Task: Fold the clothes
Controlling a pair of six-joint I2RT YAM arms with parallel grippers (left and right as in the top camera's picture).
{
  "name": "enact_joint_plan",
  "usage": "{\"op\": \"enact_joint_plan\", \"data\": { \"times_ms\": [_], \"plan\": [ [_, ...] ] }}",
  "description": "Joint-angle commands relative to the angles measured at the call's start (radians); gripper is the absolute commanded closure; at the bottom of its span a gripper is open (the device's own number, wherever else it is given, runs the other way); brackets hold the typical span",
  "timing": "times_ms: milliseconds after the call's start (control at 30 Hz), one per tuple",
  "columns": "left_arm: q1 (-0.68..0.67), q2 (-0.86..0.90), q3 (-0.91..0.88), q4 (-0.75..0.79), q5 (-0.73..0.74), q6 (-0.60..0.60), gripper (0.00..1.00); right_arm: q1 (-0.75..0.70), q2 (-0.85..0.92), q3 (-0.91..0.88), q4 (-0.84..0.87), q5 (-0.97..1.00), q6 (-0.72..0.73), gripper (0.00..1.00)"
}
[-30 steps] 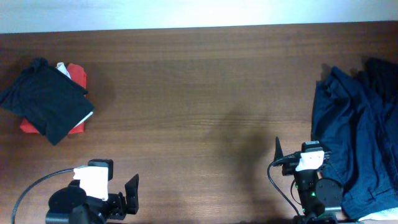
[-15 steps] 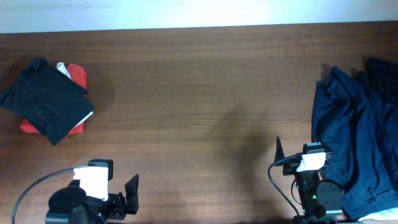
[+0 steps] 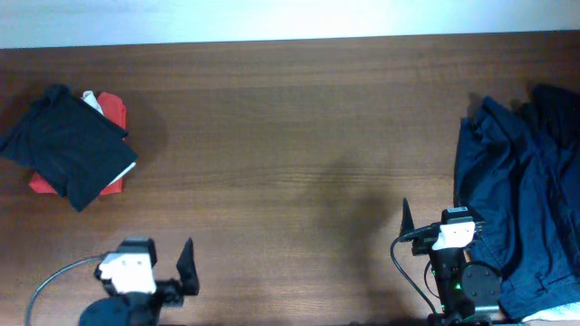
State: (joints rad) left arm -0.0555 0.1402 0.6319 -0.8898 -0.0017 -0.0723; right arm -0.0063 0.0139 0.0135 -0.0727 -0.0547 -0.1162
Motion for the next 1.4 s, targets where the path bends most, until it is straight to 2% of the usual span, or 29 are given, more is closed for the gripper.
{"op": "enact_joint_plan", "data": {
  "times_ms": [0, 67, 133, 167, 1367],
  "plan": [
    [0.006, -0.087, -0.236, 0.259, -0.032, -0.002, 0.01, -0.007, -0.010, -0.008, 0.002, -0.013, -0.007, 0.01],
    [0.006, -0.124, -0.443, 0.584, -0.032, -0.002, 0.01, -0.007, -0.010, -0.008, 0.002, -0.013, -0.007, 0.01],
    [0.006, -0.126, -0.572, 0.804, -0.024, -0.002, 0.01, -0.007, -0.010, -0.008, 0.002, -0.013, -0.007, 0.01],
    [0.008, -0.135, -0.620, 0.827, -0.011, 0.031, 0.01, -0.007, -0.010, -0.008, 0.002, -0.013, -0.007, 0.01],
    [0.016, -0.135, -0.623, 0.806, -0.003, 0.050, 0.01, -0.007, -0.011, -0.008, 0.002, -0.013, -0.007, 0.01]
  ]
}}
